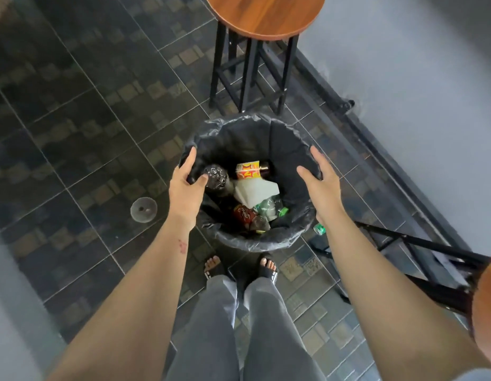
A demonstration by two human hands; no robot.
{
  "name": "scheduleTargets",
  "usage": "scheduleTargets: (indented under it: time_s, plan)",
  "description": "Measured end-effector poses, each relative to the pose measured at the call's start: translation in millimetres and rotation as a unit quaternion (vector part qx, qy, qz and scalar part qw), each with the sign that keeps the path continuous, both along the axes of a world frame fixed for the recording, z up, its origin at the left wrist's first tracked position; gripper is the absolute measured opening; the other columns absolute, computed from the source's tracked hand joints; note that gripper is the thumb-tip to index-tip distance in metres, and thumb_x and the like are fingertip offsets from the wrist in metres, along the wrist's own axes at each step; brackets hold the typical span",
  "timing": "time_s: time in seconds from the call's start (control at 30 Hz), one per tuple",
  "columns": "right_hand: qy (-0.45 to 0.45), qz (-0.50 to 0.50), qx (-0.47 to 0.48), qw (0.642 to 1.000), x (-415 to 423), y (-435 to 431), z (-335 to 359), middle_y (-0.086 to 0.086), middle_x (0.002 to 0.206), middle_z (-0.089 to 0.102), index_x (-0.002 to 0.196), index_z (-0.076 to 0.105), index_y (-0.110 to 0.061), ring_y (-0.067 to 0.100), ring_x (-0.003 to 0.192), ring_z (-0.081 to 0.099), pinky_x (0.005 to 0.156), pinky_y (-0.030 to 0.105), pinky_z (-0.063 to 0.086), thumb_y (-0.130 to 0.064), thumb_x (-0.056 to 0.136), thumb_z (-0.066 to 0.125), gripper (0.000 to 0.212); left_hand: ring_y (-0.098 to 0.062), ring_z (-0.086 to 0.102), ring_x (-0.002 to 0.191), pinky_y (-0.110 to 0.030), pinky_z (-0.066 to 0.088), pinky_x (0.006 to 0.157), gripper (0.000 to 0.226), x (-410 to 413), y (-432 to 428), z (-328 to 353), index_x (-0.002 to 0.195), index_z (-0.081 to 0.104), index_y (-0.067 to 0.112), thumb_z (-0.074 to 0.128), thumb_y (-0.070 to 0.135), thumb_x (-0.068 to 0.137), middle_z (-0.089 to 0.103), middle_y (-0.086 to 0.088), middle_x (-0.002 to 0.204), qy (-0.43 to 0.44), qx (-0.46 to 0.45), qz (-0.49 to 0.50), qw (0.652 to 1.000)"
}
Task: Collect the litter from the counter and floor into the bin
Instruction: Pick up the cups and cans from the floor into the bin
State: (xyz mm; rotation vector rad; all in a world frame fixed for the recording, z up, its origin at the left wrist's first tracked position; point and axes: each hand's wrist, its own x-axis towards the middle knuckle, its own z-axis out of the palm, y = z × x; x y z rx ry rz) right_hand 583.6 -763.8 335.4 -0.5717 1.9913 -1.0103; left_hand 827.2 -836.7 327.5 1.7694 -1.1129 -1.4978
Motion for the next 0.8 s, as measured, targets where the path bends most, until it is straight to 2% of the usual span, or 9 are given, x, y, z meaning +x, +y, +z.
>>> scheduleTargets:
  time_s: [0.07,0.13,0.2,0.33,0.47,0.53,0.63,0.7,0.8]
  plan:
    - [0.002,0.012,0.01,1.0,4.7,-2.2,-29.3,-0.026,0.145,0.041,0.14,0.045,-0.047,0.003,0.134,0.036,0.114,0.027,0.027,-0.027,0.092,0.064,0.055,-0.004,0.037,0.129,-0.028,0.027,0.113,0.064,6.2,4.4,-31.0,0.137,0.047,0.048,0.062,0.006,0.092,0.034,0.014,0.143,-0.005,0.009,0.011,1.0]
    - [0.002,0.023,0.006,1.0,8.6,-4.0,-61.3,-0.023,0.146,0.042,0.141,0.046,-0.043,-0.001,0.134,0.036,0.115,0.026,0.027,-0.022,0.093,0.063,0.055,-0.001,0.038,0.123,-0.02,0.027,0.109,0.062,9.8,8.8,-60.6,0.14,0.047,0.042,0.062,0.005,0.092,0.037,0.016,0.133,-0.01,0.01,0.026,1.0]
    - [0.003,0.036,0.002,0.999,10.2,-7.6,-94.7,-0.021,0.146,0.043,0.142,0.046,-0.039,-0.004,0.133,0.035,0.116,0.025,0.026,-0.019,0.093,0.063,0.055,-0.001,0.041,0.123,-0.018,0.029,0.108,0.061,11.6,10.2,-92.3,0.14,0.049,0.038,0.062,0.003,0.092,0.041,0.015,0.132,-0.01,0.0,0.04,0.999]
    - [0.003,0.06,0.005,0.998,12.4,-19.7,-167.9,-0.017,0.148,0.043,0.142,0.047,-0.038,0.002,0.137,0.036,0.118,0.028,0.026,-0.02,0.093,0.063,0.055,-0.003,0.043,0.127,-0.022,0.03,0.111,0.06,17.2,8.3,-163.7,0.14,0.05,0.035,0.063,0.002,0.091,0.045,0.009,0.138,-0.009,-0.002,0.061,0.998]
    - [0.004,0.068,-0.001,0.998,18.8,-42.2,-237.2,-0.015,0.15,0.042,0.142,0.046,-0.04,0.007,0.139,0.035,0.108,0.019,0.027,-0.023,0.093,0.062,0.054,-0.002,0.047,0.124,-0.021,0.034,0.109,0.059,25.6,-5.8,-236.2,0.14,0.051,0.03,0.063,0.0,0.09,0.049,0.006,0.139,0.005,-0.019,0.074,0.997]
    - [0.007,0.072,-0.008,0.997,23.5,-57.4,-269.8,-0.016,0.15,0.042,0.141,0.046,-0.042,0.006,0.139,0.035,0.108,0.021,0.026,-0.025,0.093,0.062,0.053,-0.003,0.05,0.123,-0.023,0.036,0.108,0.059,31.9,-19.1,-269.8,0.138,0.052,0.031,0.064,0.001,0.09,0.051,0.006,0.137,0.007,-0.024,0.083,0.996]
    - [0.015,0.088,-0.035,0.995,32.2,-84.0,-316.8,-0.015,0.15,0.042,0.142,0.046,-0.04,0.006,0.139,0.035,0.111,0.022,0.026,-0.024,0.093,0.062,0.054,-0.002,0.049,0.121,-0.009,0.037,0.099,0.057,41.0,-40.6,-312.7,0.139,0.052,0.028,0.063,0.001,0.09,0.05,0.008,0.134,0.009,-0.048,0.093,0.995]
    - [0.024,0.099,-0.045,0.994,39.1,-104.6,-346.2,-0.016,0.15,0.042,0.142,0.045,-0.04,0.006,0.139,0.036,0.107,0.02,0.029,-0.025,0.094,0.062,0.054,0.0,0.048,0.118,0.0,0.037,0.09,0.056,47.1,-56.0,-338.1,0.14,0.052,0.027,0.063,0.001,0.091,0.049,0.01,0.131,0.003,-0.066,0.101,0.993]
    - [0.035,0.116,-0.073,0.99,49.8,-136.6,-383.2,-0.013,0.151,0.042,0.143,0.045,-0.038,0.007,0.138,0.037,0.108,0.021,0.032,-0.024,0.094,0.062,0.054,-0.001,0.05,0.12,-0.008,0.039,0.097,0.056,58.8,-82.6,-375.1,0.138,0.053,0.031,0.063,0.003,0.091,0.049,0.011,0.133,0.014,-0.086,0.121,0.989]
